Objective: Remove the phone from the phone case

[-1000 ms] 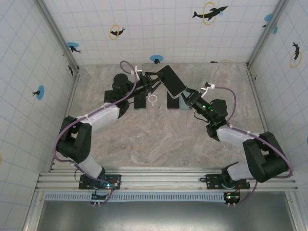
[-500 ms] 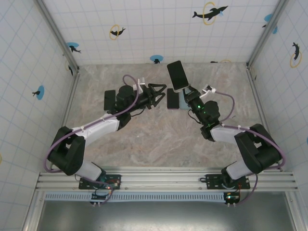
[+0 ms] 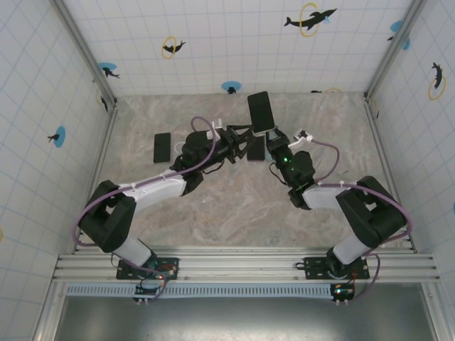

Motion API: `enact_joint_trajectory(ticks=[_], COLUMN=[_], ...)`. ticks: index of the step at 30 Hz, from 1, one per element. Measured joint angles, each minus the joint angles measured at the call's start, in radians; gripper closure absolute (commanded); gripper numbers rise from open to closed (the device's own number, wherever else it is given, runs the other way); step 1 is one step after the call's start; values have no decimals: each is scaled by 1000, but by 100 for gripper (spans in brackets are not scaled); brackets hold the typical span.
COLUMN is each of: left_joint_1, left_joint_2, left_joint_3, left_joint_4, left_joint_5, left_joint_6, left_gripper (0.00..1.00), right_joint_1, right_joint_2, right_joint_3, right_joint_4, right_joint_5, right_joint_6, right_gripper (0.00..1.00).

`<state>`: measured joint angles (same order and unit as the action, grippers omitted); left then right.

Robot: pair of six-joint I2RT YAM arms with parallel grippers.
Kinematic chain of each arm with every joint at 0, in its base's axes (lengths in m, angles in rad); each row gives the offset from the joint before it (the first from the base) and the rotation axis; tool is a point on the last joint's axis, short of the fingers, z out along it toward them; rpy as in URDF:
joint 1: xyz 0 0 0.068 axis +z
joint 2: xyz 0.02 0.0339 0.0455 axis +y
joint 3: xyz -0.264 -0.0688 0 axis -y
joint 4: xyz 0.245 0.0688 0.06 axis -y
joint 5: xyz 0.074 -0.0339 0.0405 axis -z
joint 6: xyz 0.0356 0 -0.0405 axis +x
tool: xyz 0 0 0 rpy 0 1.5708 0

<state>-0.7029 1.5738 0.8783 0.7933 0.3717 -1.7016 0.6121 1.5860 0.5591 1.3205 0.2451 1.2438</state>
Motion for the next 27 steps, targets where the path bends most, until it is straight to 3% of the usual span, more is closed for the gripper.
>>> enact_joint_trajectory(ticks=[27], left_joint_1=[-7], left_joint_2=[59], left_joint_3=[16], left_joint_4=[74], left_joint_5=[-48], left_joint_6=[-53], left_gripper=[60], right_joint_1=[17], right_joint_2=[6], right_joint_3=[5], right_joint_4=[14], right_joint_5=[-11], right_joint_6=[-68], right_gripper=[99])
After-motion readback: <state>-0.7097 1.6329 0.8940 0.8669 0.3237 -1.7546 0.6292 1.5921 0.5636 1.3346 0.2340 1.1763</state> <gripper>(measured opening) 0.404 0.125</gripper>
